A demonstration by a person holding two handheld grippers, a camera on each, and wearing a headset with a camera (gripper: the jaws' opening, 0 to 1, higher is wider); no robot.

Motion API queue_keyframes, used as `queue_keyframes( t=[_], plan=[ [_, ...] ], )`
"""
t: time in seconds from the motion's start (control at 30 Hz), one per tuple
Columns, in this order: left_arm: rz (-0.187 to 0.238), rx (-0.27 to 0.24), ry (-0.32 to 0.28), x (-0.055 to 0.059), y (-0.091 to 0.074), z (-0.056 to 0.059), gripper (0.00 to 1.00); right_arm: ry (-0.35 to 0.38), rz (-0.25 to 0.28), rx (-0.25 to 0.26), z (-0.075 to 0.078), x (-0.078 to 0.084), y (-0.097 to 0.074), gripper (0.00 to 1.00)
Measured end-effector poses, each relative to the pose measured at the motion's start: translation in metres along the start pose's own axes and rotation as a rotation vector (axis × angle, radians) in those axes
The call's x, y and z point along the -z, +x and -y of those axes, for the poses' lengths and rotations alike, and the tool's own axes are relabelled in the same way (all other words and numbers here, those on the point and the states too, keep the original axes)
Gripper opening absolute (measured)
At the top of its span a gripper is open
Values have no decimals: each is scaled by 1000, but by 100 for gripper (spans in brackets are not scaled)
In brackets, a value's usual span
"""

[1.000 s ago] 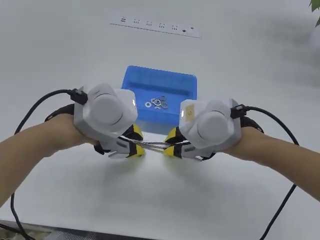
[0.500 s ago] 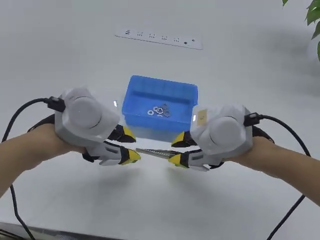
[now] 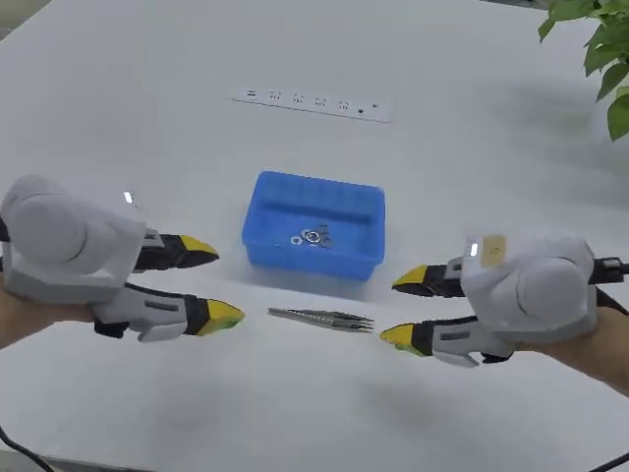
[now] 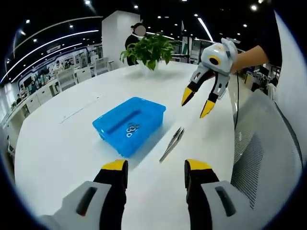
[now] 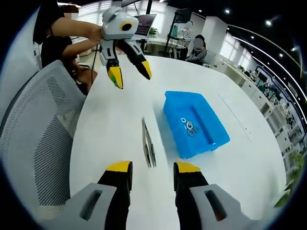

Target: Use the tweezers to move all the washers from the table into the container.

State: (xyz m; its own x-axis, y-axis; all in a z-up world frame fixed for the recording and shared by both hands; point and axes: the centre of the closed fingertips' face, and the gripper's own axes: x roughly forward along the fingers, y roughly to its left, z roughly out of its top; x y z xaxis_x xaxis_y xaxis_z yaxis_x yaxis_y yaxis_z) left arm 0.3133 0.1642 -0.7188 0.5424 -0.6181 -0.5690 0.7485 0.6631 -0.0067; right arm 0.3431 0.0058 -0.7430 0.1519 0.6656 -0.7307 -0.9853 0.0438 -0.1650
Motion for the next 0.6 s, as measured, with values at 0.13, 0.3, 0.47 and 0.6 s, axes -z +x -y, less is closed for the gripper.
queue_keyframes(
  t=[0.13, 0.3, 0.47, 0.6],
  plan=[
    [49, -29, -12, -11, -14, 1, 74, 4, 2, 32, 1, 3, -14, 53],
    [87, -56, -20, -24, -31, 3, 99, 3, 34, 60, 1, -5, -36, 69],
    [77, -72, 29, -28, -43, 5, 100, 37, 93, 79, 2, -20, -53, 83],
    [79, -81, 35, -30, -49, 6, 100, 89, 151, 67, -3, -34, -61, 90]
  ],
)
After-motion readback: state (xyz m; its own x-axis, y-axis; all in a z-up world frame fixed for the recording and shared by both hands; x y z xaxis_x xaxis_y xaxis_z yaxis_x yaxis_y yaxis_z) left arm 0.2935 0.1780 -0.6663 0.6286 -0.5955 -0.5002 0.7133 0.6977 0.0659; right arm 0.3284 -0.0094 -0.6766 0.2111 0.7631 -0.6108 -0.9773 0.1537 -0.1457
